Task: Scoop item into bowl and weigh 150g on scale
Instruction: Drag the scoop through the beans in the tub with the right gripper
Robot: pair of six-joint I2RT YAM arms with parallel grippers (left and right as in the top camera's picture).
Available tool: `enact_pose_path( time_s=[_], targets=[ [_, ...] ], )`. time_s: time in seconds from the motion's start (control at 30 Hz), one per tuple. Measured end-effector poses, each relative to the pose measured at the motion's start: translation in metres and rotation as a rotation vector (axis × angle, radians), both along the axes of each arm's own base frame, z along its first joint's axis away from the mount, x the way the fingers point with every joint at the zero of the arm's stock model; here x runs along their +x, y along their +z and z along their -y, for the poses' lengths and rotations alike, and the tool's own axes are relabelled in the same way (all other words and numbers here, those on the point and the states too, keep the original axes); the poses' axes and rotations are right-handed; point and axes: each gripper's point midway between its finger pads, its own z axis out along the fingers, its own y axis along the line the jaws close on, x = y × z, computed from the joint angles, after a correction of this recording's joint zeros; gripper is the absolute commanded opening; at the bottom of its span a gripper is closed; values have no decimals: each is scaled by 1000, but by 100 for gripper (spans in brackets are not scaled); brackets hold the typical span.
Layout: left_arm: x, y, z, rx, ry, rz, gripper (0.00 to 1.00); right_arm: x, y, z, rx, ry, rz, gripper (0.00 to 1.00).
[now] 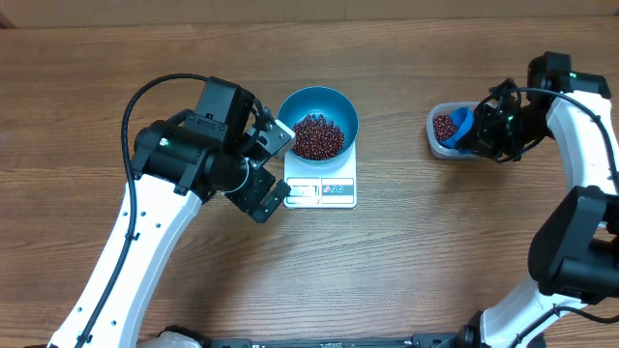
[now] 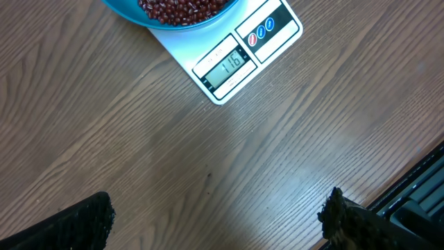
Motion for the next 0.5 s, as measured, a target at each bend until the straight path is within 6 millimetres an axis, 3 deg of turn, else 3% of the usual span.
enact_pose_path(
  time_s=[0.27, 0.5],
  targets=[
    [0, 0, 0, 0, 0, 0, 99, 1, 1, 0, 7, 28, 21, 4],
    [0, 0, 0, 0, 0, 0, 100, 0, 3, 15, 19, -8, 29, 4]
  ],
)
